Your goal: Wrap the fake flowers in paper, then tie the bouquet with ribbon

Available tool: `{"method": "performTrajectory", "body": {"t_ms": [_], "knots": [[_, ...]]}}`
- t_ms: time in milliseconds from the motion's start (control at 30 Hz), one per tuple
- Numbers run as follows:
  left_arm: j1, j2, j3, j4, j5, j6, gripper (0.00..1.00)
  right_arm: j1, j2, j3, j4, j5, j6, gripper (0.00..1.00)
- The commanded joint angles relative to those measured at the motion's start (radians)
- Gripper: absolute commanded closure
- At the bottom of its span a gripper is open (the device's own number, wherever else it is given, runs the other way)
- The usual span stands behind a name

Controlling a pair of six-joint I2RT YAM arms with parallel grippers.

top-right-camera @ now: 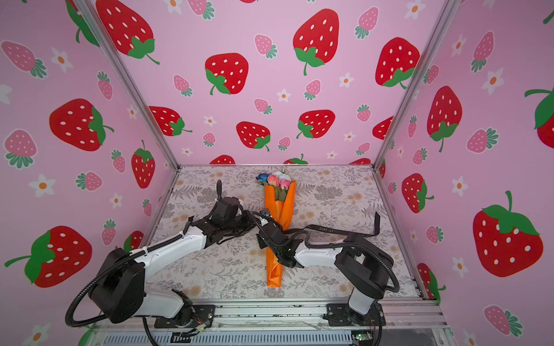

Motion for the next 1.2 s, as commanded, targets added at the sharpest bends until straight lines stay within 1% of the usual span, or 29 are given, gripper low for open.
{"method": "performTrajectory", "body": {"t_ms": [0, 67, 167, 200, 233, 300, 367, 400, 433, 533, 600, 633, 700, 767, 867, 1000, 1033, 1167], "knots": [[0.016, -0.084, -0.033, -0.041, -0.005, 0.098, 0.71, -0.011, -0.052, -0.030, 0.041, 0.061, 0.031, 1.00], [0.020, -0.128, -0.051, -0.073, -0.023, 0.156, 0.66, -0.022, -0.071, -0.049, 0.062, 0.057, 0.036, 1.00], [0.025, -0.179, -0.046, -0.152, -0.067, 0.299, 0.63, -0.042, -0.091, -0.076, 0.097, 0.014, 0.030, 1.00], [0.025, -0.191, -0.044, -0.172, -0.085, 0.369, 0.62, -0.047, -0.097, -0.086, 0.111, 0.002, 0.023, 1.00], [0.025, -0.197, -0.046, -0.175, -0.140, 0.445, 0.61, -0.050, -0.102, -0.095, 0.124, -0.008, 0.016, 1.00], [0.025, -0.195, -0.050, -0.161, -0.171, 0.602, 0.59, -0.055, -0.106, -0.104, 0.131, -0.025, 0.004, 1.00], [0.022, -0.187, -0.073, -0.101, -0.165, 0.775, 0.59, -0.062, -0.106, -0.105, 0.131, -0.043, -0.001, 1.00], [0.022, -0.181, -0.092, -0.054, -0.137, 0.846, 0.59, -0.066, -0.105, -0.105, 0.129, -0.048, 0.001, 1.00], [0.020, -0.171, -0.105, -0.023, -0.115, 0.887, 0.59, -0.068, -0.104, -0.104, 0.127, -0.059, 0.002, 1.00], [0.017, -0.140, -0.139, 0.063, -0.102, 0.944, 0.56, -0.079, -0.105, -0.103, 0.126, -0.080, 0.014, 1.00], [0.008, -0.117, -0.170, 0.132, -0.097, 0.950, 0.55, -0.086, -0.104, -0.102, 0.127, -0.096, 0.026, 1.00], [-0.003, -0.103, -0.186, 0.169, -0.077, 0.954, 0.54, -0.088, -0.103, -0.102, 0.130, -0.107, 0.030, 1.00], [-0.036, -0.077, -0.207, 0.223, -0.075, 0.970, 0.51, -0.092, -0.098, -0.097, 0.131, -0.119, 0.034, 1.00], [-0.073, -0.047, -0.219, 0.274, -0.108, 0.985, 0.47, -0.094, -0.093, -0.092, 0.129, -0.123, 0.036, 1.00], [-0.105, 0.008, -0.215, 0.330, -0.148, 0.978, 0.47, -0.097, -0.091, -0.087, 0.126, -0.130, 0.039, 1.00], [-0.119, 0.074, -0.196, 0.374, -0.297, 0.943, 0.48, -0.099, -0.101, -0.090, 0.120, -0.132, 0.041, 1.00], [-0.119, 0.088, -0.188, 0.379, -0.316, 0.942, 0.49, -0.099, -0.104, -0.092, 0.119, -0.132, 0.041, 1.00], [-0.119, 0.128, -0.175, 0.423, -0.333, 0.930, 0.51, -0.100, -0.109, -0.095, 0.115, -0.135, 0.040, 1.00]]}}
